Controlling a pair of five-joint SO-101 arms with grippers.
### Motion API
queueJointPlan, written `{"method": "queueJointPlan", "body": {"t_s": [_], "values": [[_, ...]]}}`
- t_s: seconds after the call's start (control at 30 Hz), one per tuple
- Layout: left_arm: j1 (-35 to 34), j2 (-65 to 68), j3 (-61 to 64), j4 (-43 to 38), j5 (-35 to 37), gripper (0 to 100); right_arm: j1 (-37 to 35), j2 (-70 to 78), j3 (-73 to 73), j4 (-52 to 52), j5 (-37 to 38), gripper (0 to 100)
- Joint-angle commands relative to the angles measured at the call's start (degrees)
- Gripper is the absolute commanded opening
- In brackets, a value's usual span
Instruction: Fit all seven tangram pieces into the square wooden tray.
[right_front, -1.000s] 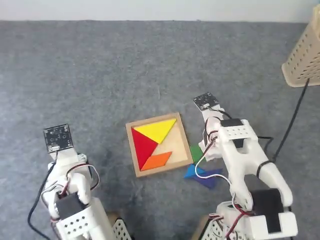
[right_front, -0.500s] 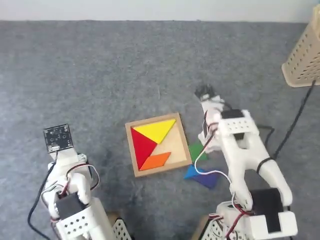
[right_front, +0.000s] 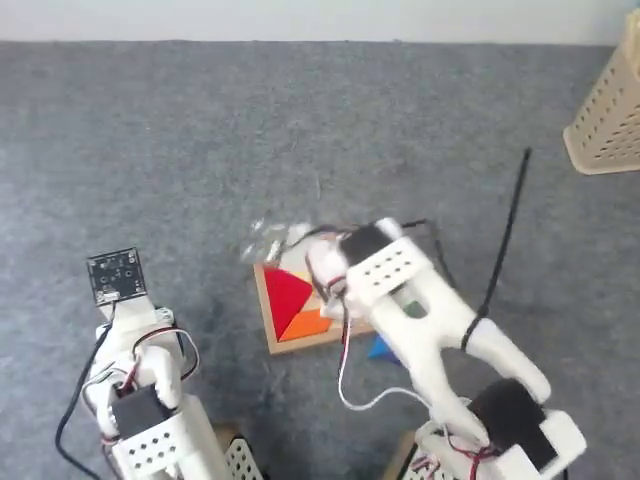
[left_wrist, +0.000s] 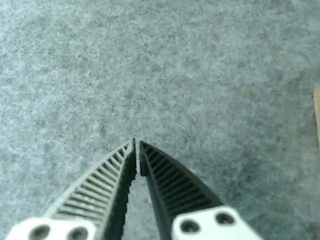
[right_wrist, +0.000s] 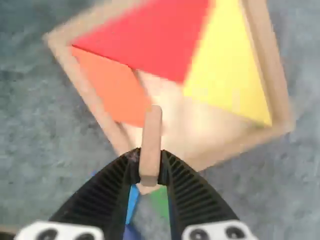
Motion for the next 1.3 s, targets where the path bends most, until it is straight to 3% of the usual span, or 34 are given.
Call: {"method": "queueJointPlan", "body": {"t_s": [0.0,0.57,0.8,1.27], "values": [[0.18,-0.44,-0.57,0.35,0.79,1,-1.10,-3.21,0.09,-3.82,1.93,0.7],[0.18,-0.44,-0.57,0.35,0.79,1,-2.86,7.16,-0.53,-9.98,4.84,1.2],[0.18,-0.44,-0.57,0.35,0.79,1,-2.86,7.34,-0.53,-9.98,4.84,13.3],[0.18,-0.44,-0.57,0.35,0.79,1,0.22,6.90,-4.13,-10.15,2.90,13.7]]}}
